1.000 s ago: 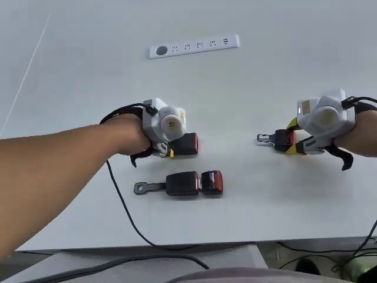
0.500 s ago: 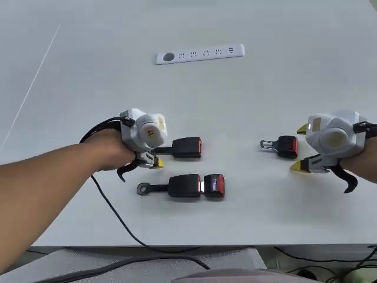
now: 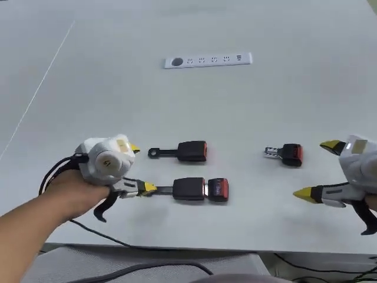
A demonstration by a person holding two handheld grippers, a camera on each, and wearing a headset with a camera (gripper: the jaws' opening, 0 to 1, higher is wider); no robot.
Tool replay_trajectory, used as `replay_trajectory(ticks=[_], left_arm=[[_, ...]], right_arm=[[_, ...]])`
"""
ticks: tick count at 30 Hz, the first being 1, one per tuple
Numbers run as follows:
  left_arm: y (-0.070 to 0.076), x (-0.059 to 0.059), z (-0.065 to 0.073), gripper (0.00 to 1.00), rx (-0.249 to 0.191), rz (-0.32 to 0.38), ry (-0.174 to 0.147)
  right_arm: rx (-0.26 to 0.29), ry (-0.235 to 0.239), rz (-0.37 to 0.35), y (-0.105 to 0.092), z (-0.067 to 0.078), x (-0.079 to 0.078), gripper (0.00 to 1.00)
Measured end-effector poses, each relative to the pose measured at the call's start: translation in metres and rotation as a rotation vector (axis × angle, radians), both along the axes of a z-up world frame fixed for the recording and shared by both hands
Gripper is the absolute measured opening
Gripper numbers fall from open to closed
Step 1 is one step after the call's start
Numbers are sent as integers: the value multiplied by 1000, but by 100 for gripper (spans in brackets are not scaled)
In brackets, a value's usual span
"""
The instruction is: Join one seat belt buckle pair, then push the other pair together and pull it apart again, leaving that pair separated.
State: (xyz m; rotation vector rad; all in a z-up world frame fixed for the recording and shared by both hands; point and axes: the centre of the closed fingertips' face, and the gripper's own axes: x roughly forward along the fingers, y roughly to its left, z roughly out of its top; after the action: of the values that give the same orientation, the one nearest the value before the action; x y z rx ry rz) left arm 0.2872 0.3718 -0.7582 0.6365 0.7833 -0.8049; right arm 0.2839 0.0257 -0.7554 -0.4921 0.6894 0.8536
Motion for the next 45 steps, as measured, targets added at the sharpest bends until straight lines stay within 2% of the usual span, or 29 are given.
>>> replay_trajectory(ticks=[3,5,6,7,9,11,13,14,17,18,19,22,25,29,36,39,42,45], left_arm=[[11,-14,4,74,-42,77,23],[15,-20,9,82,-85,105,14],[18,-25,10,86,-110,135,29],[24,-25,7,90,-117,145,26],[30,-30,11,93,-128,156,6],[36,-36,12,95,-147,209,24],[35,-42,19,96,-183,222,15],[37,-43,20,99,-181,226,6],[44,-49,19,100,-168,229,-9],[47,-50,17,100,-165,240,-4],[50,-52,12,100,-171,263,8],[43,-57,11,100,-173,246,4],[37,-59,12,100,-180,244,0],[38,-59,14,100,-182,252,-8],[38,-62,19,100,-181,252,-9],[36,-63,22,100,-183,255,-18],[36,-61,22,100,-188,261,-23],[37,-61,24,100,-183,264,-31]], right_arm=[[26,-4,-20,-1,8,-9,80],[61,20,-52,-1,10,-16,80],[80,38,-73,-1,10,-19,82],[107,45,-98,0,12,-21,83],[122,45,-110,0,14,-26,85],[144,49,-111,2,17,-32,86],[168,58,-121,4,18,-36,85],[170,54,-125,4,18,-37,86],[158,34,-137,0,18,-37,92],[145,-6,-149,-3,20,-33,97],[138,-21,-157,-5,21,-31,100],[114,-34,-149,-4,18,-32,100],[121,-26,-158,-1,18,-33,100],[140,-26,-160,6,21,-35,100],[135,-18,-145,10,20,-39,99],[99,-31,-122,9,19,-39,99],[123,-31,-131,10,23,-37,98],[121,-30,-133,9,22,-36,97]])
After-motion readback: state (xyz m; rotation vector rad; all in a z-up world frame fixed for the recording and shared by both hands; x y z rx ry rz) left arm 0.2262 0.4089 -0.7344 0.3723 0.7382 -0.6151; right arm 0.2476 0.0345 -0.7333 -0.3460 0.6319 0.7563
